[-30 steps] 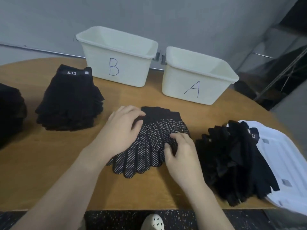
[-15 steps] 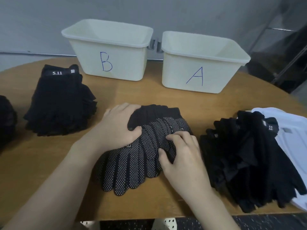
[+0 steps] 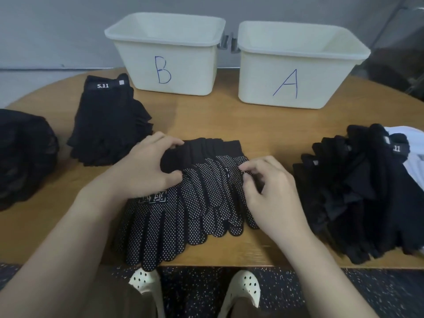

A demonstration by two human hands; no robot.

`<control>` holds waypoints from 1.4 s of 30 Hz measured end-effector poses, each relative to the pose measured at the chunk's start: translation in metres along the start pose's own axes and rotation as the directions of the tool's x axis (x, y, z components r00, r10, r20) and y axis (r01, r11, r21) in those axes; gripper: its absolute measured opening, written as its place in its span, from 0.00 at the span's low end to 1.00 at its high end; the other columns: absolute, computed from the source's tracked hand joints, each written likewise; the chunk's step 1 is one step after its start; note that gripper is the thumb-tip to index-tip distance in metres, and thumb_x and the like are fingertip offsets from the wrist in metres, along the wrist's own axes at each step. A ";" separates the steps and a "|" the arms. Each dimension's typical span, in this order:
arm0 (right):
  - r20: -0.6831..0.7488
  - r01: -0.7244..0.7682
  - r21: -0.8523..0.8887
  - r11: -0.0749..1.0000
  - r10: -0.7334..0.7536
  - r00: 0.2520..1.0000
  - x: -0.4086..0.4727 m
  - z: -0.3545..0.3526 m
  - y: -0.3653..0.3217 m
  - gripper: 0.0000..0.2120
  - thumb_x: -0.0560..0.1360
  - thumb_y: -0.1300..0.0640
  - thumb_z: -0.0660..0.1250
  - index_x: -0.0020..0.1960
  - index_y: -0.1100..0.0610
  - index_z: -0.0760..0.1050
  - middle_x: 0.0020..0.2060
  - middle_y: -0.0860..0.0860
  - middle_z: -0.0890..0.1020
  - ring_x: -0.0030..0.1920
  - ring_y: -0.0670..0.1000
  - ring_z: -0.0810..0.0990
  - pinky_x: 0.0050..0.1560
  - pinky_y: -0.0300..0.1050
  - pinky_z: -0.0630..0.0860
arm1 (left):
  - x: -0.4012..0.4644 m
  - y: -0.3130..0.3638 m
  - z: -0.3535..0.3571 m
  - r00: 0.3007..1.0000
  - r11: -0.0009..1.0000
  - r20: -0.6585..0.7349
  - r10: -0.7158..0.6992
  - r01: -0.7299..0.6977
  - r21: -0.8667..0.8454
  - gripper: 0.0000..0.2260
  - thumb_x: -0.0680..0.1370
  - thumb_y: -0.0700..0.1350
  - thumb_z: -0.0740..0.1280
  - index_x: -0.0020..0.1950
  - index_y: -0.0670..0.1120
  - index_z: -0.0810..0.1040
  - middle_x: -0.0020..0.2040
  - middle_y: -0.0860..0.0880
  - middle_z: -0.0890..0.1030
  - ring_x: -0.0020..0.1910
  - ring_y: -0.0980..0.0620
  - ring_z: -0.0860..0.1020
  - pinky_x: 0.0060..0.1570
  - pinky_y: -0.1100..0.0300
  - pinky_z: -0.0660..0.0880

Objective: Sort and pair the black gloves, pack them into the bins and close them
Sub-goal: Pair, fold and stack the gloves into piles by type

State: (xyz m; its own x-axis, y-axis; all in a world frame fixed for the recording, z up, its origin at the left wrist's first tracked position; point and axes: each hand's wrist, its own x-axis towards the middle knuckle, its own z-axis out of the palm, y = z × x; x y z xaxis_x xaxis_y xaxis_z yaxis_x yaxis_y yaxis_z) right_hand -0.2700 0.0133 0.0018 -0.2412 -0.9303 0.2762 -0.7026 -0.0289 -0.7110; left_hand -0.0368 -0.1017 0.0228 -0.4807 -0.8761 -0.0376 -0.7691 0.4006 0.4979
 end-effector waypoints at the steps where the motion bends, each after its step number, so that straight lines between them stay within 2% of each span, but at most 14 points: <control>1: 0.008 0.006 0.001 1.000 -0.006 1.000 0.001 0.001 -0.002 0.08 0.80 0.63 0.67 0.56 0.57 0.83 0.51 0.45 0.79 0.52 0.45 0.78 0.58 0.42 0.76 | -0.001 -0.002 -0.001 1.000 1.000 0.000 -0.003 0.003 -0.010 0.31 0.74 0.53 0.73 0.76 0.53 0.69 0.63 0.58 0.71 0.68 0.57 0.67 0.74 0.49 0.65; 4: 0.048 0.030 0.007 1.000 -0.030 0.998 0.006 0.007 -0.011 0.08 0.80 0.63 0.68 0.55 0.55 0.84 0.51 0.44 0.80 0.52 0.43 0.77 0.56 0.33 0.73 | -0.003 -0.005 0.000 1.000 1.000 0.001 -0.004 0.004 -0.028 0.32 0.73 0.53 0.74 0.76 0.51 0.70 0.60 0.58 0.72 0.67 0.59 0.67 0.70 0.56 0.66; 7: 0.122 0.037 -0.020 0.999 -0.034 0.992 0.013 0.016 -0.017 0.07 0.80 0.60 0.68 0.55 0.54 0.83 0.52 0.43 0.79 0.52 0.41 0.75 0.52 0.26 0.68 | -0.002 -0.004 0.000 1.000 0.999 0.003 0.000 0.000 -0.035 0.26 0.73 0.52 0.76 0.70 0.53 0.74 0.56 0.59 0.72 0.62 0.58 0.69 0.66 0.54 0.70; 11: 0.198 0.015 -0.087 0.996 0.002 0.980 0.024 0.026 -0.022 0.07 0.81 0.54 0.69 0.57 0.52 0.83 0.54 0.43 0.77 0.56 0.42 0.72 0.54 0.34 0.66 | -0.003 -0.003 -0.002 1.000 0.996 0.006 0.027 -0.026 -0.083 0.19 0.71 0.52 0.75 0.60 0.55 0.77 0.55 0.60 0.73 0.60 0.57 0.70 0.64 0.52 0.72; 18: 0.243 -0.043 -0.080 0.996 0.062 0.968 0.047 0.040 -0.027 0.06 0.79 0.52 0.72 0.55 0.51 0.83 0.55 0.44 0.75 0.56 0.44 0.72 0.56 0.38 0.67 | -0.005 -0.006 -0.005 0.999 0.993 0.018 0.028 -0.026 -0.119 0.20 0.72 0.50 0.77 0.62 0.57 0.75 0.57 0.60 0.75 0.62 0.56 0.71 0.66 0.47 0.72; 21: 0.260 -0.076 -0.072 0.995 0.092 0.961 0.054 0.047 -0.031 0.03 0.79 0.53 0.72 0.52 0.49 0.83 0.54 0.44 0.74 0.56 0.45 0.72 0.55 0.39 0.66 | -0.006 -0.002 -0.005 0.999 0.991 0.013 0.034 -0.032 -0.129 0.28 0.73 0.48 0.77 0.71 0.56 0.71 0.59 0.63 0.71 0.67 0.58 0.68 0.72 0.50 0.67; 23: 0.272 -0.078 -0.070 0.994 0.094 0.958 0.059 0.048 -0.031 0.04 0.80 0.56 0.70 0.50 0.47 0.82 0.53 0.45 0.74 0.55 0.45 0.72 0.52 0.37 0.66 | -0.006 0.000 -0.005 0.999 0.993 0.026 0.033 -0.029 -0.118 0.33 0.74 0.48 0.76 0.76 0.55 0.67 0.59 0.64 0.70 0.70 0.57 0.65 0.74 0.51 0.65; 25: 0.261 -0.072 -0.062 0.995 0.086 0.962 0.063 0.047 -0.029 0.06 0.80 0.57 0.69 0.50 0.46 0.82 0.53 0.46 0.75 0.50 0.43 0.73 0.47 0.30 0.67 | -0.004 -0.001 -0.005 0.999 0.996 0.029 0.039 -0.036 -0.087 0.31 0.75 0.49 0.76 0.75 0.53 0.69 0.58 0.58 0.72 0.66 0.55 0.66 0.72 0.50 0.65; 26: 0.243 -0.068 -0.063 0.996 0.082 0.967 0.064 0.046 -0.027 0.06 0.80 0.57 0.70 0.52 0.47 0.82 0.52 0.46 0.75 0.51 0.43 0.74 0.50 0.29 0.68 | -0.004 -0.001 -0.005 0.999 0.996 0.020 0.049 -0.047 -0.076 0.27 0.75 0.49 0.76 0.72 0.52 0.72 0.57 0.56 0.73 0.64 0.55 0.67 0.71 0.51 0.66; 28: 0.212 -0.048 -0.113 0.992 0.072 0.975 0.066 0.046 -0.022 0.08 0.79 0.53 0.71 0.57 0.47 0.81 0.54 0.45 0.73 0.60 0.49 0.74 0.64 0.40 0.68 | -0.004 -0.003 -0.004 0.997 0.994 -0.004 0.077 -0.077 -0.073 0.21 0.74 0.49 0.76 0.66 0.51 0.75 0.57 0.56 0.72 0.62 0.54 0.67 0.69 0.52 0.67; 32: 0.221 0.001 -0.212 0.977 0.048 0.974 0.065 0.050 -0.020 0.27 0.75 0.39 0.71 0.70 0.48 0.74 0.68 0.45 0.72 0.71 0.50 0.66 0.72 0.48 0.61 | -0.005 -0.010 -0.007 0.991 0.979 -0.031 0.134 -0.137 -0.154 0.13 0.73 0.48 0.78 0.53 0.53 0.78 0.53 0.57 0.78 0.57 0.55 0.74 0.61 0.52 0.73; 35: 0.308 0.034 -0.233 0.972 0.040 0.951 0.063 0.054 -0.017 0.34 0.76 0.35 0.66 0.77 0.48 0.67 0.79 0.48 0.65 0.79 0.51 0.59 0.80 0.57 0.55 | -0.005 -0.017 -0.012 0.994 0.956 0.017 0.108 -0.099 -0.276 0.12 0.73 0.49 0.79 0.51 0.57 0.79 0.48 0.58 0.82 0.49 0.59 0.81 0.52 0.58 0.78; 38: 0.349 0.058 -0.242 0.968 0.031 0.937 0.064 0.054 -0.015 0.35 0.77 0.34 0.63 0.80 0.47 0.64 0.81 0.48 0.62 0.82 0.51 0.55 0.82 0.55 0.45 | -0.006 -0.025 -0.016 0.989 0.941 0.113 0.096 -0.053 -0.335 0.14 0.73 0.51 0.79 0.57 0.58 0.80 0.52 0.59 0.84 0.53 0.61 0.82 0.56 0.59 0.78; 42: 0.390 0.071 -0.230 0.971 0.025 0.921 0.066 0.051 -0.013 0.35 0.76 0.33 0.61 0.80 0.45 0.62 0.81 0.46 0.60 0.82 0.49 0.52 0.81 0.50 0.41 | -0.006 -0.030 -0.020 0.989 0.935 0.128 0.080 -0.029 -0.353 0.05 0.77 0.47 0.76 0.51 0.54 0.84 0.48 0.57 0.86 0.49 0.59 0.84 0.51 0.59 0.79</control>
State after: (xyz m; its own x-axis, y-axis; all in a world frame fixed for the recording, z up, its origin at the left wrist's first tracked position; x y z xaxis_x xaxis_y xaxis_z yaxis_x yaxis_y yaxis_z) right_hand -0.2432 -0.0660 -0.0037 0.0213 -0.9997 -0.0155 -0.8529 -0.0100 -0.5220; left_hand -0.0022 -0.1136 0.0248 -0.5904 -0.7997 -0.1088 -0.5567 0.3059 0.7723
